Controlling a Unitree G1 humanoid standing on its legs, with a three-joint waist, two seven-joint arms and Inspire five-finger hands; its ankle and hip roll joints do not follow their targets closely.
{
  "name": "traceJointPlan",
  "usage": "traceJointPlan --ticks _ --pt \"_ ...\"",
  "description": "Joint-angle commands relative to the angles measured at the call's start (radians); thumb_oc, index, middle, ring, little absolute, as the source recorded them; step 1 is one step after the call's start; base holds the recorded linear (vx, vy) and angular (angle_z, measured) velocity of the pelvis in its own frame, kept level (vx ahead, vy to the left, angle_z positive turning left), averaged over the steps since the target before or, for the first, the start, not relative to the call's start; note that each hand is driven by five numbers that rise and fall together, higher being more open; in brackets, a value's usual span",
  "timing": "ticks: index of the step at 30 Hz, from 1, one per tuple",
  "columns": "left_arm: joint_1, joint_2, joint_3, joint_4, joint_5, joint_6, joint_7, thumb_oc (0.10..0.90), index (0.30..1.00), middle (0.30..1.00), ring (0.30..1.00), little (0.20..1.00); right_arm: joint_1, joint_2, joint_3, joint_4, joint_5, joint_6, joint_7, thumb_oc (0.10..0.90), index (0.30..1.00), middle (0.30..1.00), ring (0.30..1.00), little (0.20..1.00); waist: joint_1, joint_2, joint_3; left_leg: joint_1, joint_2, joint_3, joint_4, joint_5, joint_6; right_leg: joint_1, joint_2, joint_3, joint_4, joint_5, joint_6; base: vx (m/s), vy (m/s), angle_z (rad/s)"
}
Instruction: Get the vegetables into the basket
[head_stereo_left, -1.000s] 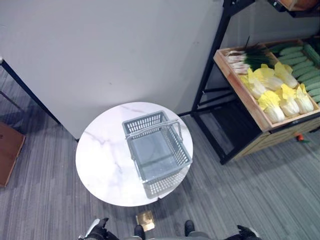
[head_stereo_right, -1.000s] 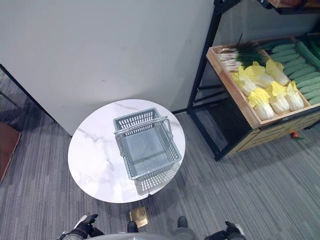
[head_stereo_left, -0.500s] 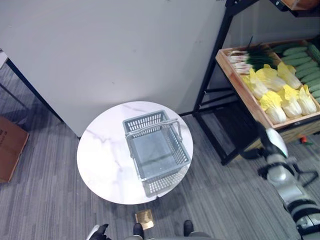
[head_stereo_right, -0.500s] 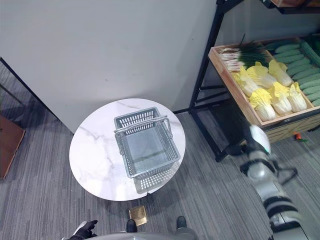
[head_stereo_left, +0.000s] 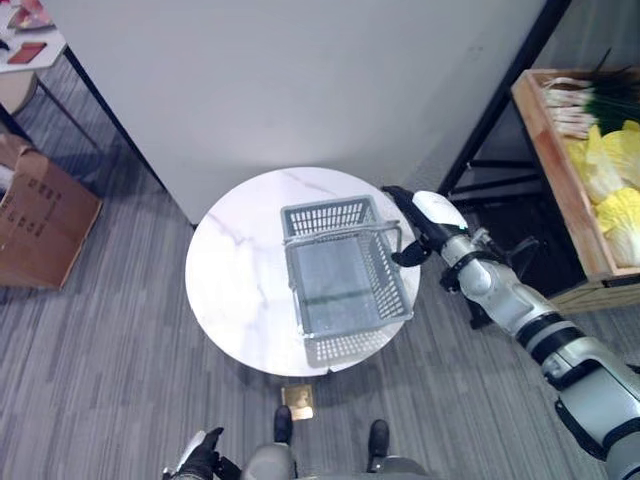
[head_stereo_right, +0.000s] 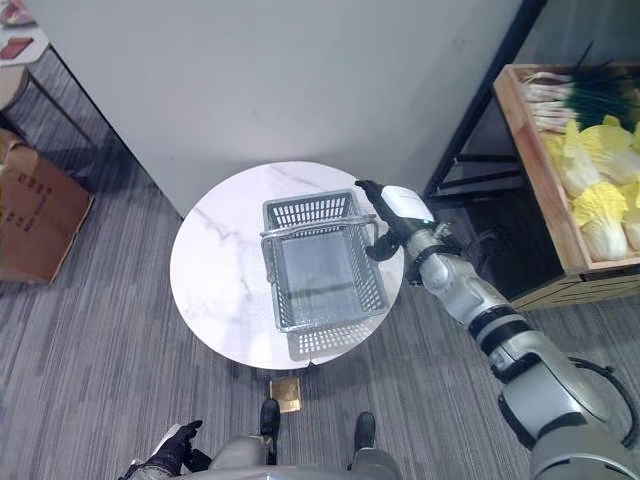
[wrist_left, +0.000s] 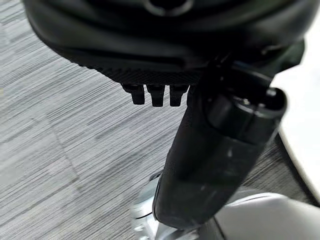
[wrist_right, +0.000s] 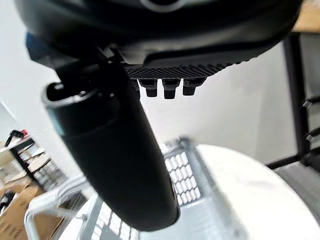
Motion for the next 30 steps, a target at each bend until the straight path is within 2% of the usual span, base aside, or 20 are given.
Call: traceJointPlan --ticks 1,11,17,18,19,30 --pt "-0.046 0.019 -0.053 0.057 -0.041 -0.009 0.024 0.9 1.0 1.0 1.0 1.0 -0.192 -0.02 -0.009 0.017 0.032 -0.024 -0.058 0.9 1.0 1.0 1.0 1.0 0.016 -0.031 -0.014 0.015 0.048 0.003 0.002 -0.003 -0.045 -0.036 -0.054 0.016 -0.001 0.069 0.066 0.0 -0.013 0.03" --pt "-0.07 0.023 -0.074 0.059 -0.069 -0.015 0.048 0.9 1.0 1.0 1.0 1.0 -0.299 0.038 0.042 0.189 0.013 0.005 -0.088 0.9 1.0 1.0 1.0 1.0 0.041 -0.04 0.009 -0.024 0.051 -0.018 0.002 0.01 -0.048 -0.063 -0.048 0.006 -0.001 0.071 0.061 0.0 -0.007 0.02" --pt "-0.088 0.025 -0.093 0.05 -0.085 -0.021 0.061 0.9 1.0 1.0 1.0 1.0 -0.328 0.082 0.054 0.336 -0.011 0.019 -0.113 0.9 1.0 1.0 1.0 1.0 0.057 -0.031 0.029 -0.051 0.047 -0.035 0.002 0.019 -0.047 -0.081 -0.048 -0.002 -0.001 0.073 0.059 -0.01 -0.005 0.05" --pt "-0.088 0.025 -0.093 0.05 -0.085 -0.021 0.061 0.9 1.0 1.0 1.0 1.0 -0.328 0.082 0.054 0.336 -0.012 0.019 -0.114 0.849 0.929 0.929 0.929 0.929 0.057 -0.031 0.029 -0.051 0.047 -0.035 0.002 0.019 -0.047 -0.081 -0.048 -0.002 -0.001 0.073 0.059 0.0 0.0 0.0" --pt "-0.091 0.025 -0.098 0.054 -0.085 -0.019 0.067 0.9 1.0 1.0 1.0 1.0 -0.333 0.099 0.06 0.321 -0.023 0.021 -0.121 0.4 0.3 0.3 0.3 0.3 0.06 -0.027 0.035 -0.057 0.046 -0.038 0.002 0.021 -0.047 -0.088 -0.047 -0.001 -0.001 0.072 0.058 0.0 0.0 0.0" --pt "-0.099 0.021 -0.106 0.05 -0.085 -0.02 0.083 0.9 1.0 1.0 1.0 1.0 -0.325 0.185 0.085 0.366 -0.059 0.029 -0.118 0.4 0.3 0.3 0.3 0.3 0.063 -0.031 0.027 -0.045 0.043 -0.037 0.002 0.01 -0.045 -0.076 -0.047 -0.003 -0.001 0.061 0.054 0.0 -0.001 0.0"
